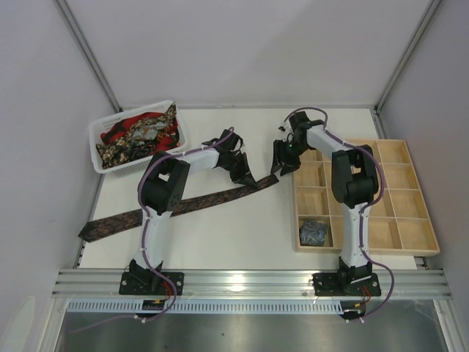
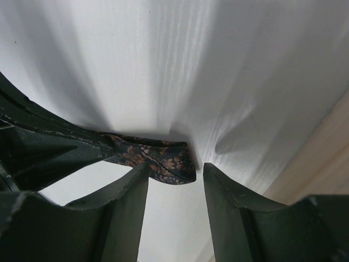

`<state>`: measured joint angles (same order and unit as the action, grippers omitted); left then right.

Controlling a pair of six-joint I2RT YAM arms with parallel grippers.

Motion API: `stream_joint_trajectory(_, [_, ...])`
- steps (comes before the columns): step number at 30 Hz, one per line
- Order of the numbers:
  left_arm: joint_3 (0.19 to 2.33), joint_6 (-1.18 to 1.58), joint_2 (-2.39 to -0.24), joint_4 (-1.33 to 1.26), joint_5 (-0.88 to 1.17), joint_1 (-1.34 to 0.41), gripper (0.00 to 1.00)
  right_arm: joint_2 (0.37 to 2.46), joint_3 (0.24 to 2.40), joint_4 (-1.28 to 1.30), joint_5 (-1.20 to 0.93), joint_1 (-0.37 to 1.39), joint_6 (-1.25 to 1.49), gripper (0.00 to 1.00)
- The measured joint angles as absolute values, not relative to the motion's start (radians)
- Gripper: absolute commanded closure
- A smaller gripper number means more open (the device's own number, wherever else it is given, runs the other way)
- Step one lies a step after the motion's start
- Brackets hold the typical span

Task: Roll the ties
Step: Roll the tie

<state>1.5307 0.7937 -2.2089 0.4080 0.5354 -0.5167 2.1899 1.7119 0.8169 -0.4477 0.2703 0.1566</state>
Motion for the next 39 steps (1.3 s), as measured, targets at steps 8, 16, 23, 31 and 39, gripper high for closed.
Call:
stream_joint_trajectory(8, [1.536, 0.788, -2.210, 0.419, 0.535, -0.514, 0.99, 2.214, 1.720, 0.810, -0.480, 0.275, 0.157, 0.50])
stream_joint_trajectory(16, [1.539, 0.784, -2.210, 0.426, 0.535, -0.514, 0.99, 2.228, 1.732, 0.818, -0.449, 0.294, 0.155, 0.52])
stream_joint_trajectory(23, [1.539, 0.783, -2.210, 0.428, 0.535, -0.513, 0.99, 2.233, 1.734, 0.823, -0.422, 0.312, 0.155, 0.69])
stream_joint_trajectory(31, [1.540, 0.777, -2.210, 0.430, 0.535, -0.512, 0.98, 2.230, 1.727, 0.811, -0.411, 0.324, 0.165, 0.83])
stream_joint_trajectory(39, [1.540, 0.777, -2.211, 0.431, 0.535, -0.511, 0.98, 2.169, 1.719, 0.812, -0.387, 0.372, 0.184, 0.99])
